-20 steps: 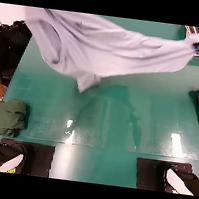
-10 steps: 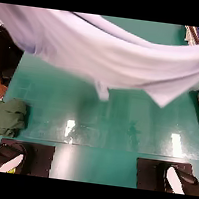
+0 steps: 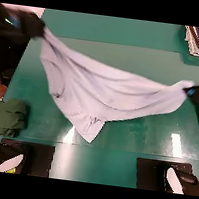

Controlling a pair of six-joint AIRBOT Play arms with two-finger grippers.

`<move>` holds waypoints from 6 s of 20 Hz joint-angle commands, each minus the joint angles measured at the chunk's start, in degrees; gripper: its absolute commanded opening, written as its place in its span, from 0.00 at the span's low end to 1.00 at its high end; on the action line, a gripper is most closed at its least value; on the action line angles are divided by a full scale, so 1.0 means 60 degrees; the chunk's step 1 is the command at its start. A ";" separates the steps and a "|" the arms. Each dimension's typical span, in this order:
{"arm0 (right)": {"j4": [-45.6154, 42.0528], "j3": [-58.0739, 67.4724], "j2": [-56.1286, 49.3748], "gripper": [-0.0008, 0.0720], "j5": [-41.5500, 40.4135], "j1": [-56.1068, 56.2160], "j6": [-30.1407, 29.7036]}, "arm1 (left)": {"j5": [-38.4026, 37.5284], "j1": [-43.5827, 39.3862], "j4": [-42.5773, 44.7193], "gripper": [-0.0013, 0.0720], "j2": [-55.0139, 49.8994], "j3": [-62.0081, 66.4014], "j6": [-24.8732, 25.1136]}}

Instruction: Fold the shirts.

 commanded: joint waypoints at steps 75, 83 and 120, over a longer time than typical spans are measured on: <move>-0.0197 -0.2670 -0.4911 0.36 -0.1104 -0.2149 -0.0576 | 0.2652 0.0277 -0.6266 0.05 0.1242 -0.8444 0.1137; -0.0229 -0.0648 -0.3249 0.03 -0.0448 -0.1778 -0.0576 | 0.1610 0.0277 -0.4666 0.05 0.2707 -0.6368 0.0772; -0.1249 0.5366 -0.8615 0.03 0.0725 -0.0131 0.0576 | 0.3599 0.0750 -0.0867 0.05 -0.3657 -0.1297 -0.0211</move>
